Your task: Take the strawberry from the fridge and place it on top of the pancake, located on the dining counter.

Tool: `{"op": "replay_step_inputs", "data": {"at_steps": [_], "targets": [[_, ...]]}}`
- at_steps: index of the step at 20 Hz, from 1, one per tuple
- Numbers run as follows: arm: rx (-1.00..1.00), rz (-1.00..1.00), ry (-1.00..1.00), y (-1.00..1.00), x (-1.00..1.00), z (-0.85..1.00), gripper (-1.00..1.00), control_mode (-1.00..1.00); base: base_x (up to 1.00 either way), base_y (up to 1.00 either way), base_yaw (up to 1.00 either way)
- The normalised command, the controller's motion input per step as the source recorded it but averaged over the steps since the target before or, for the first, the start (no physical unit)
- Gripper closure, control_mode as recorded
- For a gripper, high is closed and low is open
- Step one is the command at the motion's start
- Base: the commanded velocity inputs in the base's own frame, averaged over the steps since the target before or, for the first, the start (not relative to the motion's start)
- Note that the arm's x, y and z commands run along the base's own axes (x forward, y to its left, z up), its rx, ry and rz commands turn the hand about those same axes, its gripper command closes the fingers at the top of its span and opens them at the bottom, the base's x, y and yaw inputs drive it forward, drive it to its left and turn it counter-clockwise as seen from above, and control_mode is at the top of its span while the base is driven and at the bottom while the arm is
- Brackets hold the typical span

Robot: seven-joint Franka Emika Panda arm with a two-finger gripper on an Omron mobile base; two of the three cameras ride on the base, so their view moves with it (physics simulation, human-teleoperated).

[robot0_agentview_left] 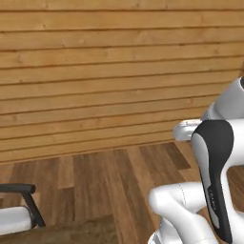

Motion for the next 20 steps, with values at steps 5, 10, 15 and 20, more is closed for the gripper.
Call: {"op": "replay_step_inputs", "data": {"at_steps": [5, 10, 15, 20], "targets": [[0.0, 0.0, 0.0, 0.0, 0.0, 0.0, 1.0, 1.0, 1.0, 0.0, 0.07], [0.0, 0.0, 0.0, 0.0, 0.0, 0.0, 1.0, 1.0, 1.0, 0.0, 0.0], [0.0, 0.0, 0.0, 0.0, 0.0, 0.0, 1.0, 1.0, 1.0, 0.07, 0.2], [0.0, 0.0, 0.0, 0.0, 0.0, 0.0, 1.0, 1.0, 1.0, 0.01, 0.57]]}}
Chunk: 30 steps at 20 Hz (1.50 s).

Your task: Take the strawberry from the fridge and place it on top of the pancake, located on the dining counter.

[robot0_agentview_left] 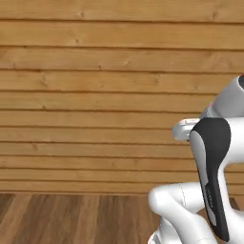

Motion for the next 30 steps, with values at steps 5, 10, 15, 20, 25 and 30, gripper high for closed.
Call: {"op": "replay_step_inputs", "data": {"at_steps": [5, 10, 15, 20, 25, 30], "targets": [[0.0, 0.0, 0.0, 0.0, 0.0, 0.0, 1.0, 1.0, 0.96, 0.0, 0.64], [0.0, 0.0, 0.0, 0.0, 0.0, 0.0, 1.0, 1.0, 0.57, -0.09, 0.85], [0.0, 0.0, 0.0, 0.0, 0.0, 0.0, 1.0, 1.0, 0.47, 0.0, 0.85], [0.0, 0.0, 0.0, 0.0, 0.0, 0.0, 1.0, 1.0, 0.43, 0.0, 0.8], [0.0, 0.0, 0.0, 0.0, 0.0, 0.0, 1.0, 1.0, 0.93, 0.02, 0.61], [0.0, 0.0, 0.0, 0.0, 0.0, 0.0, 1.0, 1.0, 1.0, 0.04, 0.54]]}}
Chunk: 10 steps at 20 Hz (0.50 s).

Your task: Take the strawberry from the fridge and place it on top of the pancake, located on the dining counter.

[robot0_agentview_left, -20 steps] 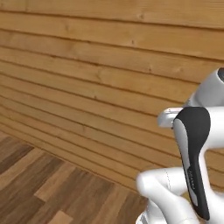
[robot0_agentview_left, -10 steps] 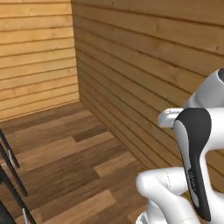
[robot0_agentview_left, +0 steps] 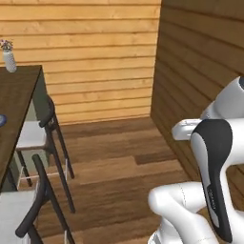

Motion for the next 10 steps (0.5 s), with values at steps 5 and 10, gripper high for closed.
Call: {"op": "replay_step_inputs", "data": {"at_steps": [5, 10], "targets": [[0.0, 0.0, 0.0, 0.0, 0.0, 0.0, 1.0, 1.0, 1.0, 0.0, 0.52], [0.0, 0.0, 0.0, 0.0, 0.0, 0.0, 1.0, 1.0, 1.0, 0.0, 0.51]]}}
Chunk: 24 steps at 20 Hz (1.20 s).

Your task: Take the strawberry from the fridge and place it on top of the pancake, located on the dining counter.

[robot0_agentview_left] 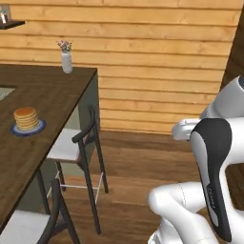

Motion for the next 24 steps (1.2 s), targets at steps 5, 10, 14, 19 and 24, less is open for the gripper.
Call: {"op": "replay_step_inputs", "data": {"at_steps": [5, 10, 14, 19, 24], "targets": [[0.0, 0.0, 0.0, 0.0, 0.0, 0.0, 1.0, 1.0, 1.0, -0.03, 0.57], [0.0, 0.0, 0.0, 0.0, 0.0, 0.0, 1.0, 1.0, 0.84, -0.21, 0.77], [0.0, 0.0, 0.0, 0.0, 0.0, 0.0, 1.0, 1.0, 0.55, -0.25, 0.91], [0.0, 0.0, 0.0, 0.0, 0.0, 0.0, 1.0, 1.0, 0.38, -0.28, 0.88], [0.0, 0.0, 0.0, 0.0, 0.0, 0.0, 1.0, 1.0, 0.08, -0.61, 0.53]]}}
